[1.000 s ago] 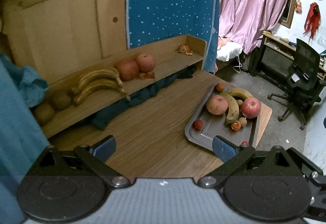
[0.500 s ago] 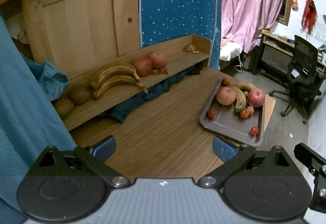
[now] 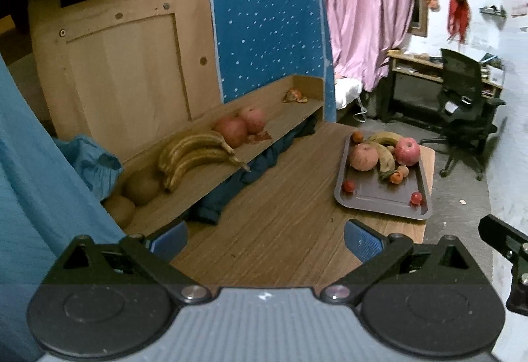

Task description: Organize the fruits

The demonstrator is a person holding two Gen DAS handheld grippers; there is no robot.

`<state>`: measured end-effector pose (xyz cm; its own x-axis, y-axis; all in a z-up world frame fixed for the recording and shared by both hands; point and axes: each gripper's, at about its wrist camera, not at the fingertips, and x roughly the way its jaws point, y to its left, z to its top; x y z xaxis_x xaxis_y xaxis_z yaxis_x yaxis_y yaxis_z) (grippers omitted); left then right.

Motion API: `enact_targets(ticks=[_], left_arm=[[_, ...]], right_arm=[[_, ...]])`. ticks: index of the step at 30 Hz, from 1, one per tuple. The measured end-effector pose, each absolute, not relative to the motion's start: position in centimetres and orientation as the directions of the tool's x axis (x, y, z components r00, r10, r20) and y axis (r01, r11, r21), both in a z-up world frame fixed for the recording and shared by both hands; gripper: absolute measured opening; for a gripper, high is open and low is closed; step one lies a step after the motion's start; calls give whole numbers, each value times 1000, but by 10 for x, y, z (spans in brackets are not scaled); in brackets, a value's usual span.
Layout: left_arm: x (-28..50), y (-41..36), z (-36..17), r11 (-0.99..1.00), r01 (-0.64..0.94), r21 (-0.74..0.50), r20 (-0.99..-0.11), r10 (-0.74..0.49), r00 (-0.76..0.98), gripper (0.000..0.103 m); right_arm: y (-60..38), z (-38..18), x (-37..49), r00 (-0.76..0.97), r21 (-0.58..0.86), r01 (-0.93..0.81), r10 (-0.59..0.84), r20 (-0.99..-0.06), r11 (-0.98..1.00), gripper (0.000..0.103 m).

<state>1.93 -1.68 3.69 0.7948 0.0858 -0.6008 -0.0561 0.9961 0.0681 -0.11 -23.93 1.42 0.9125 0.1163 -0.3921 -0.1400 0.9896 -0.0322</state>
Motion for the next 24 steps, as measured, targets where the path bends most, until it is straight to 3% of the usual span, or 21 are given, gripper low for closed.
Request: enact_targets(ticks=[10, 24], left_arm=[[12, 4, 32, 999, -5, 46, -597, 31, 801, 103], [-21, 9, 21, 995, 54, 80, -569, 1, 822, 103]], right_arm=[[-219, 16, -25, 928, -41, -30, 13, -373, 999, 102], [-202, 12, -48, 900, -54, -45, 17, -435, 998, 102]])
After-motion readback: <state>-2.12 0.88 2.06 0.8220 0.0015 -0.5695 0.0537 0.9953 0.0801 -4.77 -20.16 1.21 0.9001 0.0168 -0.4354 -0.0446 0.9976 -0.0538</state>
